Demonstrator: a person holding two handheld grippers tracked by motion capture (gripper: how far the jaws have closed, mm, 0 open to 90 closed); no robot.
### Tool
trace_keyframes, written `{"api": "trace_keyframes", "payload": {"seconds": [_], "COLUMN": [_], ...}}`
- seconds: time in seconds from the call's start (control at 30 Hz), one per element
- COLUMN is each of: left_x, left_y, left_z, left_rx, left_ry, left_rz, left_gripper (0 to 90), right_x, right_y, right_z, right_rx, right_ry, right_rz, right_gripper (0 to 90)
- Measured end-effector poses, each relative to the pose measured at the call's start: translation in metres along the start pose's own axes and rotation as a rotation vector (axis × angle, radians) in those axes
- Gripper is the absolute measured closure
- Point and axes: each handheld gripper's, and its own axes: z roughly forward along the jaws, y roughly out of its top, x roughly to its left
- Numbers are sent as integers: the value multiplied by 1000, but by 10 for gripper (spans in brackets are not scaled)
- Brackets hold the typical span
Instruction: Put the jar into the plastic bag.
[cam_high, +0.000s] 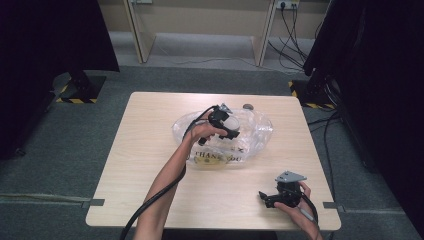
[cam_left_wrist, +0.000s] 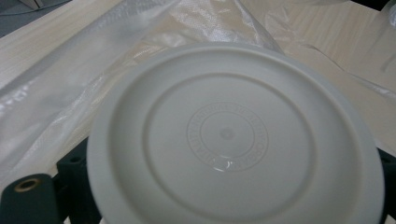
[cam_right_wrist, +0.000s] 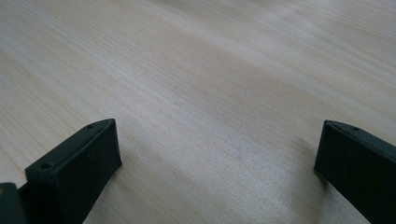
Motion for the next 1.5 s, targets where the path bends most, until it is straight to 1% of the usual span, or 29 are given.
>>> {"api": "trace_keyframes", "payload": {"seconds": [0.17, 0.27, 0.37, 0.4, 0.43, 0.47, 0.5, 0.57, 0.6, 0.97, 1.0, 1.1, 1.2, 1.3, 1.4, 1.5], "left_x": [0, 0, 0, 0, 0, 1, 1, 2, 1, 1, 0, -1, -1, -1, -2, -3], "left_y": [-3, -6, -9, -10, -10, -13, -14, -15, -17, -20, -20, -19, -17, -14, -11, -4], "left_z": [3, 6, 6, 7, 7, 8, 7, 7, 6, 4, 4, 4, 3, -1, -4, -11], "left_rx": [6, 8, 29, 32, 32, 30, 27, 24, 24, 27, 33, 36, 33, 13, 3, -4], "left_ry": [1, 6, 9, 12, 12, 12, 10, 8, 7, 16, 17, 18, 17, 17, 21, 21], "left_rz": [3, -2, 10, 3, 3, -11, -14, -12, -3, 2, 18, 19, 10, 3, 2, 8], "left_gripper": [97, 97, 97, 97, 97, 97, 96, 96, 96, 93, 93, 91, 82, 71, 52, 35], "right_x": [0, 0, 0, 0, 0, 0, 0, 0, 0, 0, 0, 0, 0, 0, 0, 0], "right_y": [0, 0, 0, 0, 0, 0, 0, 0, 0, 0, 0, 0, 0, 0, 0, 0], "right_z": [0, 0, 0, 0, 0, 0, 0, 0, 0, 0, 0, 0, 0, 0, 0, 0], "right_rx": [0, 0, 0, -1, -1, -1, -1, 0, 0, 0, 0, 0, 0, 0, 0, 0], "right_ry": [0, 0, 0, 0, 0, 0, 0, 1, 1, 1, 1, 1, 1, 1, 1, 1], "right_rz": [0, 0, 0, 1, 1, 1, 1, -1, 0, -1, 0, 0, 2, -1, -1, 0], "right_gripper": [2, 2, 2, 3, 3, 2, 2, 2, 2, 2, 2, 2, 2, 2, 2, 2]}}
